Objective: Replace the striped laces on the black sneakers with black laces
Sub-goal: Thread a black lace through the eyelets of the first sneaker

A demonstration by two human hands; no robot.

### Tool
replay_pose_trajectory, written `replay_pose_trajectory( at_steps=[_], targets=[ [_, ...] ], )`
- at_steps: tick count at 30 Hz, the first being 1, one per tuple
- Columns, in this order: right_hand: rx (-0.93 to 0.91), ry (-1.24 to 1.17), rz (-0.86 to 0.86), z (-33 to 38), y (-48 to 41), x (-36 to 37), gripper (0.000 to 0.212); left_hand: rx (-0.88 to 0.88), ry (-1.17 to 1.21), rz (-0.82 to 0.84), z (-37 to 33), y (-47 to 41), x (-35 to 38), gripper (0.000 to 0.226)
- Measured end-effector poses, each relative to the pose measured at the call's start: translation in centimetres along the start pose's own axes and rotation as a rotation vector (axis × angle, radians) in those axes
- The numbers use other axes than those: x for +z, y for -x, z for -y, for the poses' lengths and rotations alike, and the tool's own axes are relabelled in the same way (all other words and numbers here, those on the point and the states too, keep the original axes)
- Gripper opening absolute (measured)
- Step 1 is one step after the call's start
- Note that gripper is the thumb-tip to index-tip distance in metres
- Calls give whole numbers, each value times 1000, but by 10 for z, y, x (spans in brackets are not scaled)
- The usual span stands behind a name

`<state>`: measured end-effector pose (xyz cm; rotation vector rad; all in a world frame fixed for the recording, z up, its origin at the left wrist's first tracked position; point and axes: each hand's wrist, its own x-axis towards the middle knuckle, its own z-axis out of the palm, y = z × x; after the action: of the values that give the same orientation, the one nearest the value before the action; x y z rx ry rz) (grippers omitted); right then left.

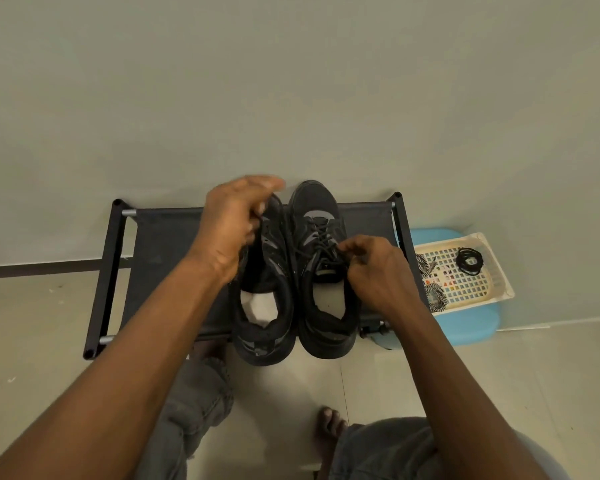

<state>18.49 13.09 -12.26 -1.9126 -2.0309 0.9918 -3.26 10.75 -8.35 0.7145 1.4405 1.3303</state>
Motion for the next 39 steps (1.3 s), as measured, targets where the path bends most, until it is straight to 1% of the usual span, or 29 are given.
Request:
replay_pose_trajectory(
  at_steps=[1, 2, 4, 5, 6, 7, 9, 10, 12, 15, 16, 17, 20, 22, 24, 25, 27, 29, 30, 32, 34, 35, 36, 38, 39],
  targets=[
    [-5, 1, 3, 0, 0, -1, 39, 40, -229, 34, 4, 2, 3, 14],
    [-10, 2, 2, 0, 1, -1, 38, 86, -473, 99, 8, 4, 7, 10],
    [-18, -2, -1, -1, 1, -2, 35, 110, -946, 254, 18, 11, 14, 7],
    [-17, -6, 7, -1, 0, -3, 34, 114, -1128, 284, 20, 14, 18, 8],
    [-17, -7, 22, -2, 0, -5, 34, 128, -1252, 285, 22, 15, 20, 10],
    [-22, -3, 39, -3, -1, -6, 34, 148, -1318, 274, 23, 16, 22, 12],
    [-35, 11, 58, -5, -2, -7, 32, 167, -1350, 263, 25, 15, 23, 10],
    [-39, 14, 55, -5, -2, -8, 30, 156, -1321, 263, 24, 15, 23, 8],
    [-35, 10, 41, -6, -2, -9, 25, 116, -1125, 218, 23, 13, 21, 10],
    [-33, -3, 81, -7, -2, -9, 24, 67, -719, 35, 17, 7, 16, 16],
    [-33, -6, 103, -6, -2, -9, 25, 63, -661, -6, 16, 6, 15, 18],
    [-35, -9, 118, -6, -2, -10, 27, 64, -660, -23, 15, 6, 13, 20],
    [-39, -1, 153, -6, -2, -15, 29, 83, -829, 0, 16, 8, 12, 21],
    [-38, -7, 181, -6, -3, -19, 30, 121, -950, -10, 14, 10, 13, 15],
    [-32, -22, 198, -7, -2, -22, 29, 181, -1019, -26, 13, 11, 12, 7],
    [-33, -24, 203, -8, -2, -24, 27, 216, -1054, -27, 13, 11, 12, 12],
    [-39, -38, 224, -9, -1, -27, 24, 253, -1169, -6, 16, 10, 10, 32],
    [-48, -61, 239, -8, 0, -30, 18, 245, -1279, 22, 18, 10, 11, 51],
    [-48, -79, 235, -7, 1, -32, 14, 242, -1313, 22, 19, 10, 11, 56],
    [-45, -126, 225, -5, 1, -33, 10, 265, -1350, -23, 22, 11, 12, 56],
    [-38, -143, 230, -3, 2, -33, 10, 301, -1343, -79, 22, 12, 14, 41],
    [-30, -129, 234, -4, 3, -32, 10, 291, -1323, -87, 21, 13, 16, 30],
    [-22, -102, 238, -4, 3, -31, 10, 245, -1302, -76, 21, 15, 18, 26],
    [-10, -55, 247, -5, 3, -31, 14, 156, -1303, -21, 23, 18, 26, 39],
    [-4, -41, 260, -5, 4, -32, 16, 149, -1319, 1, 25, 20, 29, 43]
  ],
)
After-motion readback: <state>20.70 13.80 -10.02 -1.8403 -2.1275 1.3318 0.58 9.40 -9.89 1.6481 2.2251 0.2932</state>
